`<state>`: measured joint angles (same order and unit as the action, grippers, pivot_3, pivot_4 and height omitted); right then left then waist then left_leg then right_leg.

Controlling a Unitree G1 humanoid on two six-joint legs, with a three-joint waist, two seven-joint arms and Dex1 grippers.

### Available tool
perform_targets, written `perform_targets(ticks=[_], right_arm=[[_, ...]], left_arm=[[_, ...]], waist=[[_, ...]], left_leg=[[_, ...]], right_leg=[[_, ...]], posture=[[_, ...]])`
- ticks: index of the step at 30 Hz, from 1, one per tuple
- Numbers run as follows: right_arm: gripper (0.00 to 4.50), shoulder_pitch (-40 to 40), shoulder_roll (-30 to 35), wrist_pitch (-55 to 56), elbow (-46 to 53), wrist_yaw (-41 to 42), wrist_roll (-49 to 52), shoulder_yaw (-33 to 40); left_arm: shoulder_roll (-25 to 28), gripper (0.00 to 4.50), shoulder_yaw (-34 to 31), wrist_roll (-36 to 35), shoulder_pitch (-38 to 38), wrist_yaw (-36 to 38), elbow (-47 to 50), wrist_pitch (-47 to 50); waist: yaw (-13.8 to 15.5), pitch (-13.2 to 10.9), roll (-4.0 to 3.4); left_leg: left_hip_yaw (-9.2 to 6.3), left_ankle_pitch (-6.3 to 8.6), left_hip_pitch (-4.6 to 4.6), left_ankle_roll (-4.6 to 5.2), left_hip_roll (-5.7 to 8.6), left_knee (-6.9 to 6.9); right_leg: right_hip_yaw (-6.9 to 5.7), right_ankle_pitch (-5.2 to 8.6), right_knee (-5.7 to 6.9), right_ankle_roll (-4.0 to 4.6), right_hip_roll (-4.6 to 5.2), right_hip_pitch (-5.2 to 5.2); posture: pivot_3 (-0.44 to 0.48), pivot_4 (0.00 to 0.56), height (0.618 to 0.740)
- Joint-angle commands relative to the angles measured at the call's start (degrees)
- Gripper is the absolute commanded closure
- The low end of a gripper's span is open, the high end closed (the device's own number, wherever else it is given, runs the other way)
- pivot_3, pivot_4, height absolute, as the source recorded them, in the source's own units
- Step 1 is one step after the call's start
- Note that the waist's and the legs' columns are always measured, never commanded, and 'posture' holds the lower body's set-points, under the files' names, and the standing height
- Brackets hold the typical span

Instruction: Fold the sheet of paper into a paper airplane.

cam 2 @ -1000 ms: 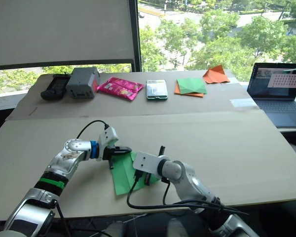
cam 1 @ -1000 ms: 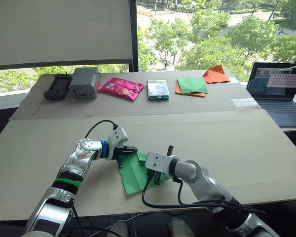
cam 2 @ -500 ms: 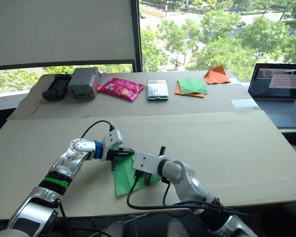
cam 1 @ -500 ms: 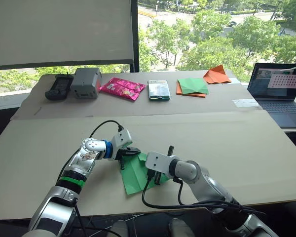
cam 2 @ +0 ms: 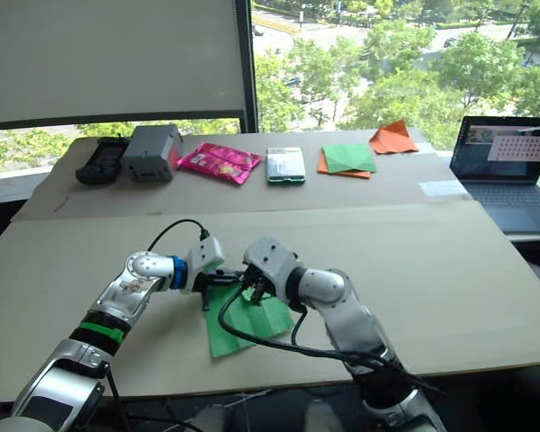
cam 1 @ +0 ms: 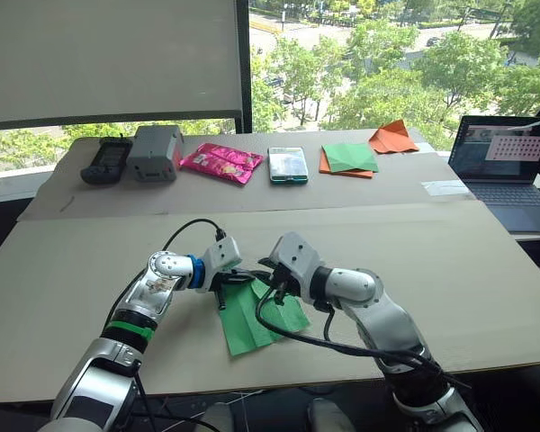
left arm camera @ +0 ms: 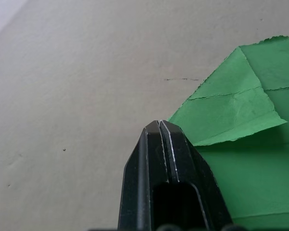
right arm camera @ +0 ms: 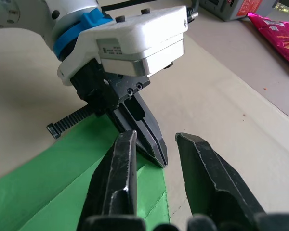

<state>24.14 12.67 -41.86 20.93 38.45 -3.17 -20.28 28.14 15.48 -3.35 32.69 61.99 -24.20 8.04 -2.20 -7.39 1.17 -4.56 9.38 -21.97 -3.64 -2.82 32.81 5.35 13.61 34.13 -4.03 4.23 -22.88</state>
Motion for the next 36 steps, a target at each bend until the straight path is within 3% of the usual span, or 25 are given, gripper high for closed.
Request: perform_targets(ticks=[1, 8, 36], right_arm=[[4.49, 1.2, -0.7, -0.2, -3.3, -1.9, 0.7, 0.0], [4.49, 2.5, -3.5, 3.0, -13.5, -5.7, -0.3, -1.5], [4.49, 2.3, -5.7, 1.9, -23.0, -8.2, 0.1, -4.3]], left_arm=[[0.4, 4.50, 1.3, 2.3, -1.0, -0.1, -1.9, 0.6], [0.1, 4.50, 1.1, 2.3, -1.0, -0.6, -2.2, 0.3], [0.5, 4.50, 0.9, 2.3, -1.9, -0.9, -0.9, 0.8]], waist=[[0.0, 0.0, -0.01], [-0.2, 0.0, -0.08], [-0.4, 0.4, -0.28]], left_leg=[[0.00, 0.00, 0.00, 0.00, 0.00, 0.00], [0.00, -0.02, -0.01, 0.04, 0.00, 0.00], [-0.01, -0.02, 0.12, 0.03, 0.00, -0.01]], right_leg=[[0.00, 0.00, 0.00, 0.00, 0.00, 0.01], [0.00, 0.00, 0.04, 0.00, -0.01, 0.02], [0.01, 0.00, 0.05, -0.01, -0.03, 0.15]], posture=[[0.000, 0.150, 0.732], [0.000, 0.150, 0.732], [0.000, 0.150, 0.732]])
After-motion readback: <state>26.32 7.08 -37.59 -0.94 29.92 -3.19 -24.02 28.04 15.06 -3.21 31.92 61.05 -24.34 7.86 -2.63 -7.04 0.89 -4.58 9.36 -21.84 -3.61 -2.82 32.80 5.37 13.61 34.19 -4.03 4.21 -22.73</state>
